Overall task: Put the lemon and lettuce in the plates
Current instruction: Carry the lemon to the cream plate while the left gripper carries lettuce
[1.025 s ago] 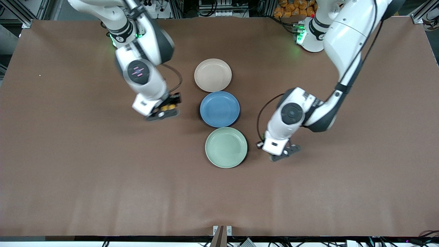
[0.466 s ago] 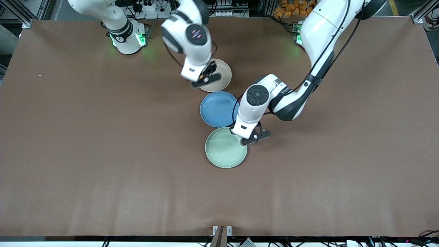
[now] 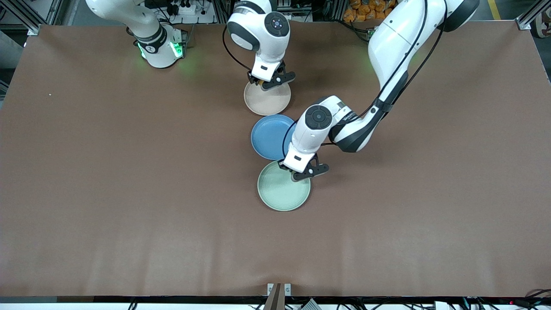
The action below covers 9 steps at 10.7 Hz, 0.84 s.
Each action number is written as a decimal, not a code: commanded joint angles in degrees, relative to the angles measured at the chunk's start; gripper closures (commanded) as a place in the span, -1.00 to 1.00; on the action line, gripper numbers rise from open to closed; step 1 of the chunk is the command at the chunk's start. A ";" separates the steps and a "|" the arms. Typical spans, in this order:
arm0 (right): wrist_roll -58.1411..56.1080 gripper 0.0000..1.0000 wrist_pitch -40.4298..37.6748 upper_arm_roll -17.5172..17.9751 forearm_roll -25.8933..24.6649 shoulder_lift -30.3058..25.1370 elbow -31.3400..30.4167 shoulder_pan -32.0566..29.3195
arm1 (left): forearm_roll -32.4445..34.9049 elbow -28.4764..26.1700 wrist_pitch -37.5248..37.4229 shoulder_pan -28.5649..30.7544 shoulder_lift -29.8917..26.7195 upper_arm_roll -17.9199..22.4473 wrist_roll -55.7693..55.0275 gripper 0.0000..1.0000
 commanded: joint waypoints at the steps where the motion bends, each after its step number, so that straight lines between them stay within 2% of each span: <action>1: 6.74 1.00 5.15 0.61 -6.74 4.99 0.50 0.50 | -0.78 4.66 3.87 -2.73 3.11 1.42 -3.00 0.96; 2: 7.71 1.00 5.95 0.61 -7.63 5.96 0.59 0.50 | -0.78 5.02 5.35 -2.99 3.47 2.21 -3.09 0.95; 3: 7.89 1.00 5.96 0.61 -7.98 6.32 0.68 0.50 | -0.69 5.02 7.63 -3.34 3.57 2.65 -3.44 0.79; 4: 7.90 1.00 5.96 0.61 -8.07 6.33 0.68 0.41 | -0.60 5.02 8.26 -3.35 3.83 3.26 -3.01 -0.15; 5: 7.90 0.67 5.96 0.61 -8.07 6.50 0.94 0.24 | 0.01 5.02 8.27 -3.44 3.83 4.05 -1.18 -0.99; 6: 7.90 0.23 5.87 0.52 -8.07 6.59 0.94 -0.20 | 1.93 5.02 8.18 -4.13 3.39 4.50 0.84 -1.00; 7: 7.90 0.21 5.87 0.44 -8.16 6.68 0.94 -0.38 | 3.08 4.94 7.83 -4.05 3.13 4.94 1.03 -1.00; 8: 7.81 -0.14 5.96 0.26 -8.25 6.85 1.03 -0.55 | 3.44 4.85 7.57 -3.79 2.78 5.72 1.30 -1.00; 9: 7.81 -0.38 5.96 0.17 -8.51 6.85 1.03 -0.99 | 3.61 4.85 5.65 -3.44 1.91 6.17 1.82 -1.00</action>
